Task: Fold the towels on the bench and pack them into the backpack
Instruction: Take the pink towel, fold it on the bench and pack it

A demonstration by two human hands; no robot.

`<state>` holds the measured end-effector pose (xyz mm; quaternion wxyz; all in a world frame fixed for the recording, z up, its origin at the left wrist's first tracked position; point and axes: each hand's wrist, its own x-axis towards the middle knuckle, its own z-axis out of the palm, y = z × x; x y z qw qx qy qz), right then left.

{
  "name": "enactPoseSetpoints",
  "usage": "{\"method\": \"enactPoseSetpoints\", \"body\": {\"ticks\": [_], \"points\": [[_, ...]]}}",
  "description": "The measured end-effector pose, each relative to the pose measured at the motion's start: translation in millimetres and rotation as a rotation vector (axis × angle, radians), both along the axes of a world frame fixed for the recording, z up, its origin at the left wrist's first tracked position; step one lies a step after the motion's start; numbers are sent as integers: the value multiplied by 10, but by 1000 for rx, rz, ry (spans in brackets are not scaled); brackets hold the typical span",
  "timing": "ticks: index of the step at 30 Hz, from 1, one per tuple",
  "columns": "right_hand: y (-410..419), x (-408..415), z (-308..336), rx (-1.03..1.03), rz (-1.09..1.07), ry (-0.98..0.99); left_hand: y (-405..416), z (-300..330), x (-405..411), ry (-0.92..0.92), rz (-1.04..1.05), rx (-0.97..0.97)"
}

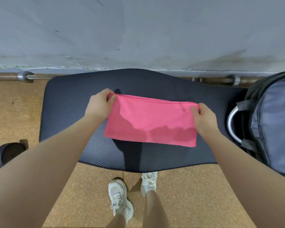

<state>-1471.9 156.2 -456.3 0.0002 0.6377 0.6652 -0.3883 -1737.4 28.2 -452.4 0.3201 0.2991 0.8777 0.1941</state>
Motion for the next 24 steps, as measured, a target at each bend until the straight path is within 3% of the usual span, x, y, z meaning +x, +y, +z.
{"method": "enactPoseSetpoints", "body": {"ticks": [5,6,8,9,11,14,17,20,24], "points": [[43,-82,-26,-20,-6,-189,64,-63,34,78,4,-74],[18,-106,-13,-11,6,-267,64,-64,80,158,-16,-50],[-96,-173,-9,194,122,-368,35,-104,204,405,-179,120],[-204,-242,-25,355,214,-311,10,-127,304,478,-305,223],[-471,-445,-78,518,441,-113,-65,-220,554,456,-566,311],[-847,-699,-280,437,695,-83,-193,-371,723,327,-718,110],[-842,-621,-487,408,723,-199,-329,-545,529,413,-797,25],[-692,-306,-551,416,641,-305,-390,-601,374,459,-815,-11],[-613,92,-424,220,485,-432,-350,-492,418,415,-803,-127]]}}
